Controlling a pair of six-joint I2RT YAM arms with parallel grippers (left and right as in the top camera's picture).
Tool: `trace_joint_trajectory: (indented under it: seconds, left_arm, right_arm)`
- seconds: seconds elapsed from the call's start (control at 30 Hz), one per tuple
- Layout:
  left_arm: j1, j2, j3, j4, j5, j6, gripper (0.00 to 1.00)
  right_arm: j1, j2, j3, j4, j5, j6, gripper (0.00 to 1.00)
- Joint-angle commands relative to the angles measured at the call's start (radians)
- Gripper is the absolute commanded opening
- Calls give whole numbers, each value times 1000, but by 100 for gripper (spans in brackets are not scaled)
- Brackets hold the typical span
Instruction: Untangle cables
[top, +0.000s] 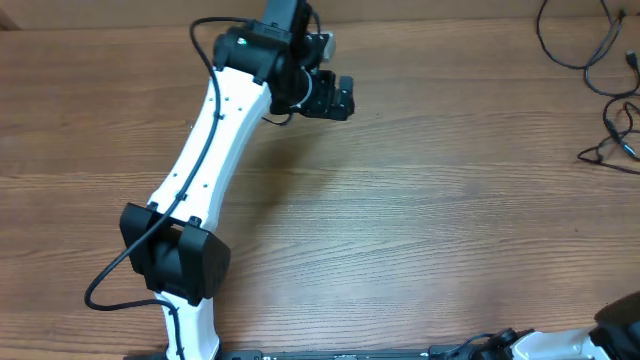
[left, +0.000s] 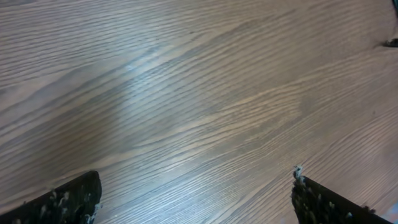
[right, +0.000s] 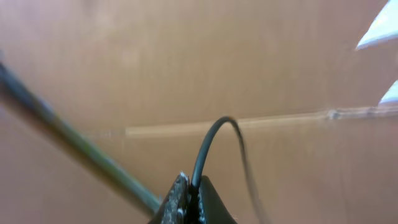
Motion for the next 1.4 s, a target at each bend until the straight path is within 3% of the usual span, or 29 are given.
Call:
trace_joint_trajectory:
  seconds: [0.0, 0.1, 0.4, 0.53, 0.73, 1.0, 1.13, 1.37]
  left_arm:
    - [-39, 9, 19, 16, -47, 1, 97]
    - [-67, 9, 19, 33, -47, 1, 98]
    - [-100, 9, 19, 10, -54, 20, 98]
    - [-100, 9, 19, 0, -70, 20, 98]
    - [-101, 9, 19, -3, -69, 18, 98]
    - [-101, 9, 19, 18, -70, -18, 99]
    - [-101, 9, 19, 33, -69, -18, 99]
    - [-101, 9, 19, 35, -70, -18, 99]
  right_arm:
    - [-79, -6, 16, 114, -285, 94, 4]
    - [-76, -6, 14, 235, -431, 114, 4]
    - [23, -16, 14, 666, -552, 384, 4]
    - [75, -25, 14, 755, -552, 490, 4]
    - [167, -27, 14, 729, -535, 498, 4]
    - [2, -41, 14, 599, -435, 361, 4]
    - [-44, -41, 14, 597, -391, 216, 4]
    - [-77, -9, 7, 484, -305, 119, 4]
